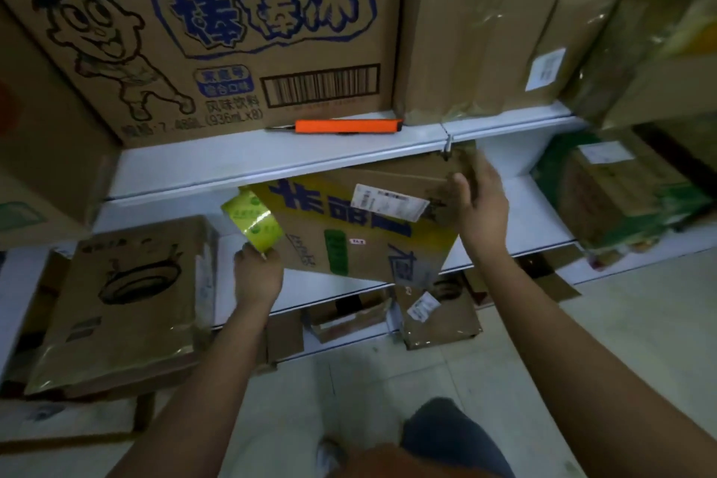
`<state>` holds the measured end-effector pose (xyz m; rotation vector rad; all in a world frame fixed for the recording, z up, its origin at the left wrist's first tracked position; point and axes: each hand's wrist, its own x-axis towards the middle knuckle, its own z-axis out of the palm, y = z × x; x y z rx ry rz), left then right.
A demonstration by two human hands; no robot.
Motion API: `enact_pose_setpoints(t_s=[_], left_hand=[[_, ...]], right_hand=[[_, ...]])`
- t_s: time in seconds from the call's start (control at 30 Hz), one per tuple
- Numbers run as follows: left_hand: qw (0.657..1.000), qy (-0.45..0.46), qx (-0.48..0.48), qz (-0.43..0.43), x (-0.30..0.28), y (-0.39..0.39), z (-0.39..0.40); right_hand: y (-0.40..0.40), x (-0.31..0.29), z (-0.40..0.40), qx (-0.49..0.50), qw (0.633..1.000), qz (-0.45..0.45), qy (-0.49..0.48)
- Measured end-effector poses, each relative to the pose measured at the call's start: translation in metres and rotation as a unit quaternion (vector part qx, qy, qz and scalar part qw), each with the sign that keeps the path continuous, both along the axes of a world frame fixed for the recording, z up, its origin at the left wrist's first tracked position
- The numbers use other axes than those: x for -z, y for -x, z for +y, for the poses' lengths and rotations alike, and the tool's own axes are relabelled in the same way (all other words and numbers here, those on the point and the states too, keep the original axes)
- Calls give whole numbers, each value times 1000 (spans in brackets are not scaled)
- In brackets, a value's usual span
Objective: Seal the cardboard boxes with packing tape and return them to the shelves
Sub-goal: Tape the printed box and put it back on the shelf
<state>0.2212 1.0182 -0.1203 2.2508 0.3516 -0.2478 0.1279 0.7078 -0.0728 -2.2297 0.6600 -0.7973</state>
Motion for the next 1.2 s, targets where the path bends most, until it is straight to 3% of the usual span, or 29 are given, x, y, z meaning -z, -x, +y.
enact_pose_setpoints(t_s=[0.1, 0.27, 0.33, 0.43, 0.5, 0.57, 0.73, 0.9, 1.0, 1.1, 1.2], left_hand=[[989, -18, 55, 133, -11, 3, -39], [960, 84, 85, 253, -17, 41, -93], [965, 169, 21, 198, -23, 45, -102], [944, 285, -167, -8, -32, 39, -97], [926, 302, -190, -122, -41, 37, -93], [922, 285, -198, -171, -46, 29, -93], [930, 213, -265, -142, -63, 5, -92], [923, 232, -282, -122, -76, 4, -115], [927, 246, -272, -80, -67, 22, -137], [946, 204, -243, -64, -56, 41, -157], [948, 198, -234, -85, -52, 45, -155]], right_hand=[[-2, 7, -25, -65, 995, 36, 59], [15, 10, -77, -127, 984, 47, 114], [28, 12, -98, -123, 984, 47, 122], [47, 19, -117, -134, 978, 57, 147], [52, 21, -121, -152, 973, 56, 166], [51, 22, -121, -154, 974, 53, 160], [49, 16, -121, -162, 978, 72, 107], [53, -6, -115, -99, 989, -21, -112], [55, -9, -130, -32, 982, -64, -175], [58, -16, -155, 11, 978, -26, -208], [57, -25, -182, -5, 981, 71, -183]])
